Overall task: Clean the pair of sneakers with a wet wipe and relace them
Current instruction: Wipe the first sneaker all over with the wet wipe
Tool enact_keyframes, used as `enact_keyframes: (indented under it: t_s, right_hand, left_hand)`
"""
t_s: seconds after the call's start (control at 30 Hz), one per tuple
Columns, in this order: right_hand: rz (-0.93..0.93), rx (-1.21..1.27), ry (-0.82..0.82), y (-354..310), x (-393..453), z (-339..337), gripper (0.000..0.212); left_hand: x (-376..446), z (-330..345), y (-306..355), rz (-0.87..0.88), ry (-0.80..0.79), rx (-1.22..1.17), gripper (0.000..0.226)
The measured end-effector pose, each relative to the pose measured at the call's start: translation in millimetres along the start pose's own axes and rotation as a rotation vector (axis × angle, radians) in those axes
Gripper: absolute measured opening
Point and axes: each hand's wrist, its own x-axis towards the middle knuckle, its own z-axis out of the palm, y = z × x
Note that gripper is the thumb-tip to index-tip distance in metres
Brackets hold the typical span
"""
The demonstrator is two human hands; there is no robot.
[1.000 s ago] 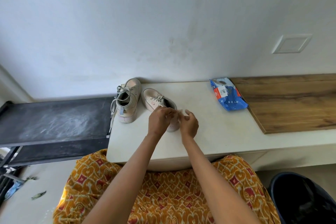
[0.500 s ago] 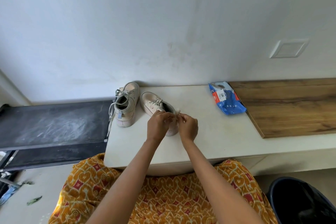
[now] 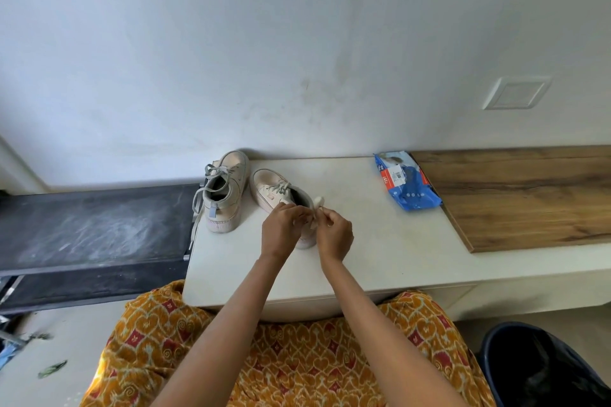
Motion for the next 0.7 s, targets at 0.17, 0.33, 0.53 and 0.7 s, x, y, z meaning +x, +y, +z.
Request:
enact_keyframes:
  t_s: [0.17, 0.33, 0.53, 0.7]
  right_hand:
    - [-0.102, -0.151, -0.037, 21.4, -12.6, -11.6, 0.021]
    - [-0.108, -0.312, -0.085, 11.6, 6.1, -18.2, 0.023]
    - [-0.071, -0.181, 0.022, -5.8, -11.6, -8.9, 0.022]
    - [-0.265, -0.241, -0.042, 10.4, -42.4, -12.9, 0.015]
  left_hand:
    - [0.6, 1.5, -1.4, 0.001, -0.01, -0.015, 0.015]
    - [8.9, -9.6, -10.6, 0.007, -0.182, -0.024, 0.022]
    - [25.1, -21.4, -14.8, 0.373, -0.286, 0.259, 0.021]
    - [30.4, -17.5, -16.7, 0.376, -0.27, 0.261, 0.021]
